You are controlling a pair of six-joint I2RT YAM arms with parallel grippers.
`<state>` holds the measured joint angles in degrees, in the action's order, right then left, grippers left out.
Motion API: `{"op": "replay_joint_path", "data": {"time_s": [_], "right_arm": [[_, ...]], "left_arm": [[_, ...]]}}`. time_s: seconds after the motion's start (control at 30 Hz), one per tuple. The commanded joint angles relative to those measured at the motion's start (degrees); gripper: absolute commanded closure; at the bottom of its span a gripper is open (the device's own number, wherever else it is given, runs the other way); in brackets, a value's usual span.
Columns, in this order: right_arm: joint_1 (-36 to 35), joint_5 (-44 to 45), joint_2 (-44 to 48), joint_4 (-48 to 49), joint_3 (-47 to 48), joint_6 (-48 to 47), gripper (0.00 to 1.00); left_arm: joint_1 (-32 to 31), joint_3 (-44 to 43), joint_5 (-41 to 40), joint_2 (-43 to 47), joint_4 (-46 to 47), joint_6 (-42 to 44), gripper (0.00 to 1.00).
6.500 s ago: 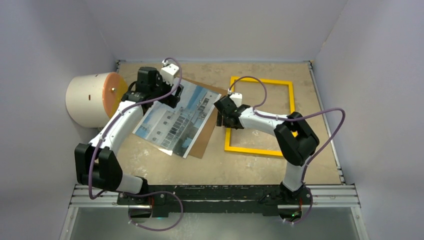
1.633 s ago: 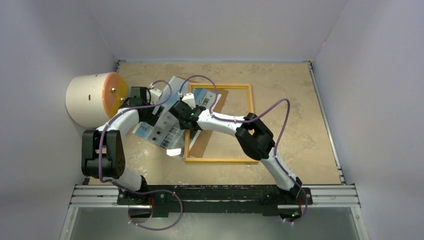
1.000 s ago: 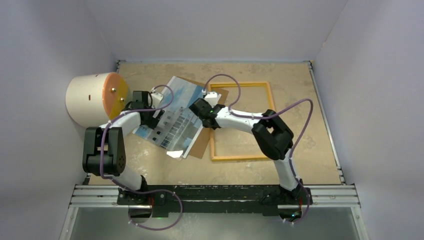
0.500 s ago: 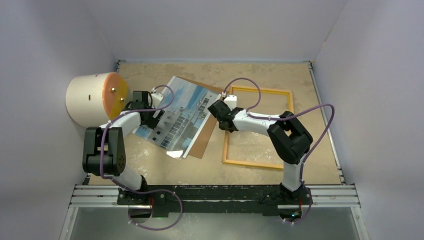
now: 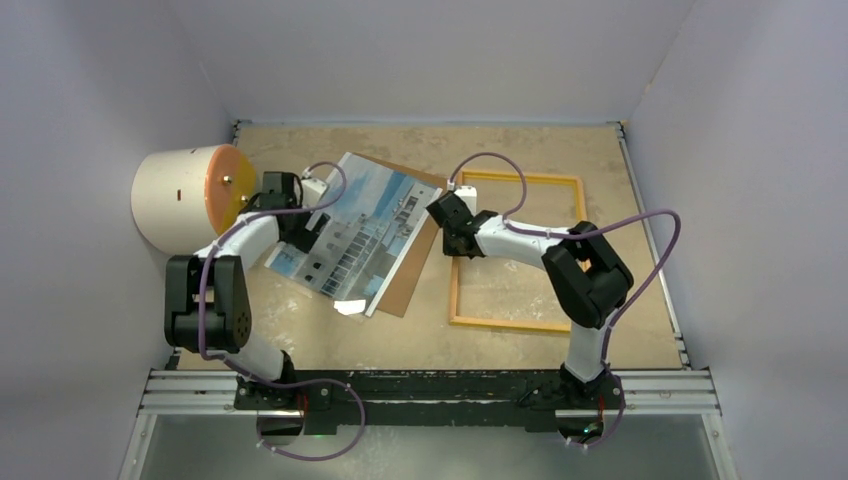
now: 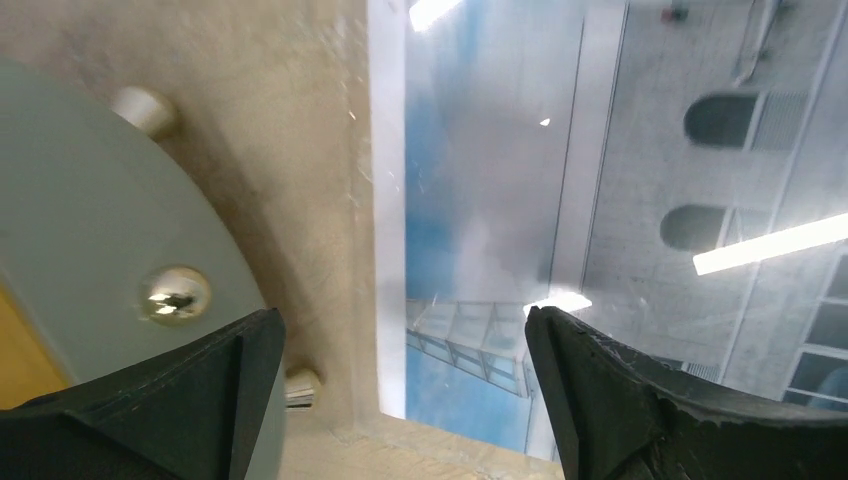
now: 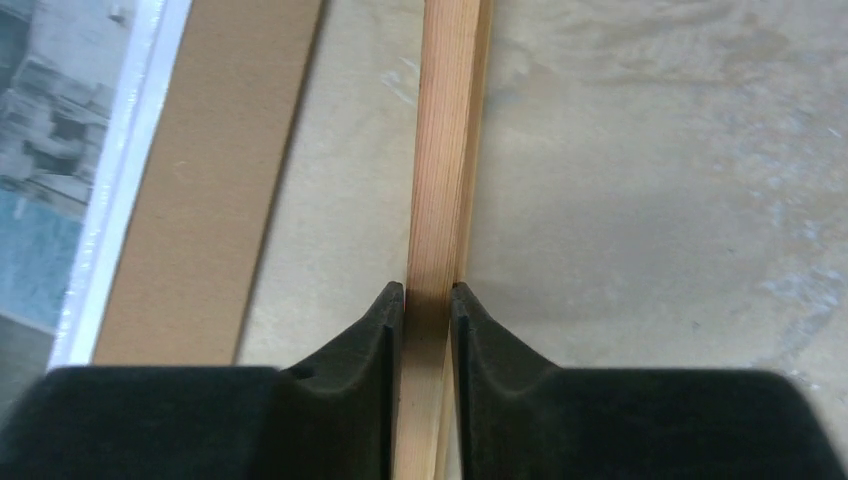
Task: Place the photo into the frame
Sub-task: Move the photo frame item to the center of the board, then pick up the photo frame item at the center of the board.
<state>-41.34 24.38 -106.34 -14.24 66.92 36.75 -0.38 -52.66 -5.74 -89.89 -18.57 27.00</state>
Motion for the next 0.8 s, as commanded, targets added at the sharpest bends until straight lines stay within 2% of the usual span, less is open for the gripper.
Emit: {"op": "replay_joint_path", "data": {"time_s": [0.0,0.07,0.2,0.3,0.5,0.63,0.77], "right_arm": [[-0.4,-4.7,-0.7,-0.3,5.8,-2.0,0.71],[-0.4,-2.6,0.2,-3.1,7.7,-1.5,0.58],[-0.4,3.0,2.1,-6.7,10.2,-0.3,0.44],[-0.7,3.1,3.0,-7.5,10.5,2.5,0.36],[-3.0,-5.0,0.9,-2.5,10.1,8.1,0.26],[-3.1,-8.8,-2.9,-0.6,10.8,11.9,0.15],[-3.0,-9.8,-5.0,-0.6,10.3,14.7,0.12]], "left_arm": [[0.4,-8.2,2.1,1.1,-2.6,-1.6,0.00],[0.4,-11.6,1.0,-0.4,-2.7,-1.9,0.00],[0.4,-17.6,-3.0,-5.0,-0.8,-2.3,0.00],[0.4,-22.3,-7.0,-10.0,2.1,-3.1,0.00],[0.4,-28.9,-17.5,-20.3,7.3,-4.0,0.01],[0.4,-31.1,-21.5,-24.8,10.5,-5.4,0.02],[0.4,-32.4,-23.0,-27.6,11.8,-5.8,0.02]]}}
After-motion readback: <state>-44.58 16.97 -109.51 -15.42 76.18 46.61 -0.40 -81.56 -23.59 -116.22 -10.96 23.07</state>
